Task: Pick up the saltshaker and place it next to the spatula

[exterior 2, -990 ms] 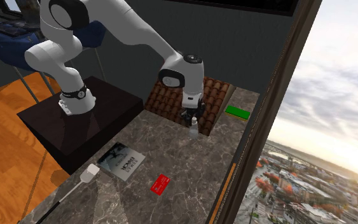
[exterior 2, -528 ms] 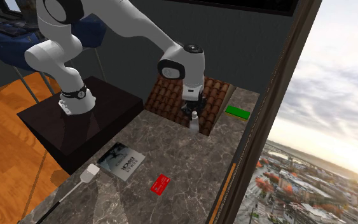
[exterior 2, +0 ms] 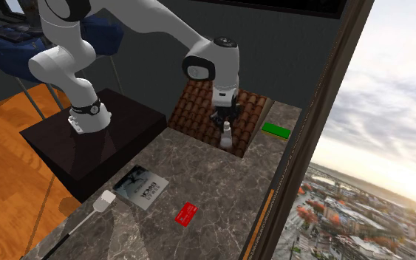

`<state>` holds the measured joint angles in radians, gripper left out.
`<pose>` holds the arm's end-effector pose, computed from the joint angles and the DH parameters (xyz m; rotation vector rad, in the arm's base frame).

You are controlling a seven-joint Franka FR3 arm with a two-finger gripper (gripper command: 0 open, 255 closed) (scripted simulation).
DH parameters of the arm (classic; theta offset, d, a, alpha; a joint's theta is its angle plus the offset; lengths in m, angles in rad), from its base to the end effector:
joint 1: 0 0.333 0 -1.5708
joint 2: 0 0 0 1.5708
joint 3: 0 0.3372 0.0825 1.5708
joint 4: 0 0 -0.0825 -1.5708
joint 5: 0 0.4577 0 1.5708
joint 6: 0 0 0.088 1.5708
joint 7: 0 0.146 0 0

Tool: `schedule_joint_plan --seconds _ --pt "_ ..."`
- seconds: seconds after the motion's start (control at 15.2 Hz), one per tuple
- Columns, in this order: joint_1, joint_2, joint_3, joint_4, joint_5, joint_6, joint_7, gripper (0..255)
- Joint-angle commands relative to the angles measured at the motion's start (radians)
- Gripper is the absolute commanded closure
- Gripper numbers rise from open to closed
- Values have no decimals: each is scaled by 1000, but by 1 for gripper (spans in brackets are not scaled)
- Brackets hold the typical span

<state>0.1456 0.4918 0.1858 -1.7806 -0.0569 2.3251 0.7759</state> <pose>0.6943 0.2296 0.2232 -3.0002 0.6568 -0.0454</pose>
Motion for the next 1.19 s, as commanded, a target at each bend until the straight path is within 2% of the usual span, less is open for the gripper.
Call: schedule_joint_plan --seconds 0.0,0.73,1.12 --pt "-3 -17 2 3 4 -20 -3 255" --pt "-8 -85 10 45 18 -130 -8 255" --pt "-99 -236 -8 -173 65 -63 -132 255"
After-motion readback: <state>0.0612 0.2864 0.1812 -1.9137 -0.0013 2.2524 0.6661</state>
